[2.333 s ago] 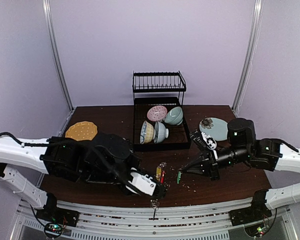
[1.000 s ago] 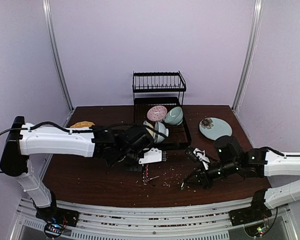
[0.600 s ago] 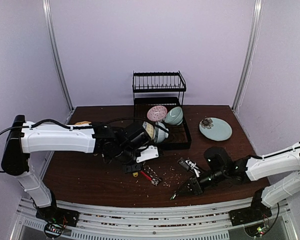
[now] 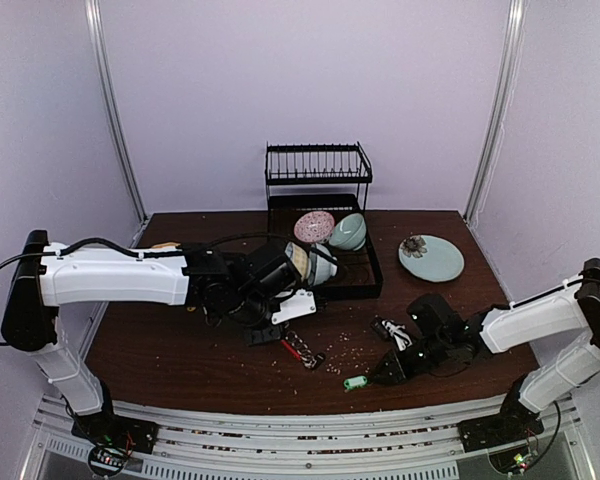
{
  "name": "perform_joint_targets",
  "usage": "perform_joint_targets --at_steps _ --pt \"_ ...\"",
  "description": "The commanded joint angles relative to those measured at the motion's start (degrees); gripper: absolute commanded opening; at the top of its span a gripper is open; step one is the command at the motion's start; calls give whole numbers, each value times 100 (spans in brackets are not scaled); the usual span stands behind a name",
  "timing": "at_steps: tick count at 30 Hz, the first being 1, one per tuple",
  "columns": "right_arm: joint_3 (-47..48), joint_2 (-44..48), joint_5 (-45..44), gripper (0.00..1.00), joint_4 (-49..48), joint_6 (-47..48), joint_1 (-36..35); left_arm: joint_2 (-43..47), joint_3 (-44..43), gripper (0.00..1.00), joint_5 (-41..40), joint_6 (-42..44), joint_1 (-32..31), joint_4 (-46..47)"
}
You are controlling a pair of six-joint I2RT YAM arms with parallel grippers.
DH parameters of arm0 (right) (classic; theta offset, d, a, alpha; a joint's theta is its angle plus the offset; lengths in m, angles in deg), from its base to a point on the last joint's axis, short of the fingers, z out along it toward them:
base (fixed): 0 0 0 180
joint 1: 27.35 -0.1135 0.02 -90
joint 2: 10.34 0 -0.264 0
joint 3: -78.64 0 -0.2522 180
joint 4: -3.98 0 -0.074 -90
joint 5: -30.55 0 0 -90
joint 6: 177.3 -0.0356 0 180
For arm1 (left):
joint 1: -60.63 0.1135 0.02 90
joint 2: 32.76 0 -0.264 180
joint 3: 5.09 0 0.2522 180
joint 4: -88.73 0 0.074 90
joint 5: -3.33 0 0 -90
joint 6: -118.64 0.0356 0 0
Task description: Put the keys on the keyring
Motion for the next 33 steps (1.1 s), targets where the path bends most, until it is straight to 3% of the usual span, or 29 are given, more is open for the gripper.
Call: perform_joint_targets --at_steps 1,4,11,16,19,22,26,29,33 --pt "81 -57 -471 0 481 181 38 104 -228 0 -30 -50 33 73" --pt "123 -29 -540 0 579 175 43 116 -230 0 -23 -58 29 71" --pt "399 285 -987 22 1339 388 53 182 -247 0 150 -76 33 71" --pt "751 835 -1267 28 2049 659 52 246 -299 0 337 -98 33 71" --pt "980 1397 -1264 32 2184 1049 46 351 -378 0 848 -13 24 110" --pt "1071 2368 -1075 33 1572 1431 13 543 -368 0 1580 98 27 246" --pt "468 3424 -553 36 -768 1752 -78 693 -463 0 2381 118 29 258" --pt "258 3312 -248 32 -2169 2003 -195 737 -522 0 2661 48 24 258" --pt "817 2434 374 32 -2207 2562 -586 790 -586 0 2910 -21 18 287"
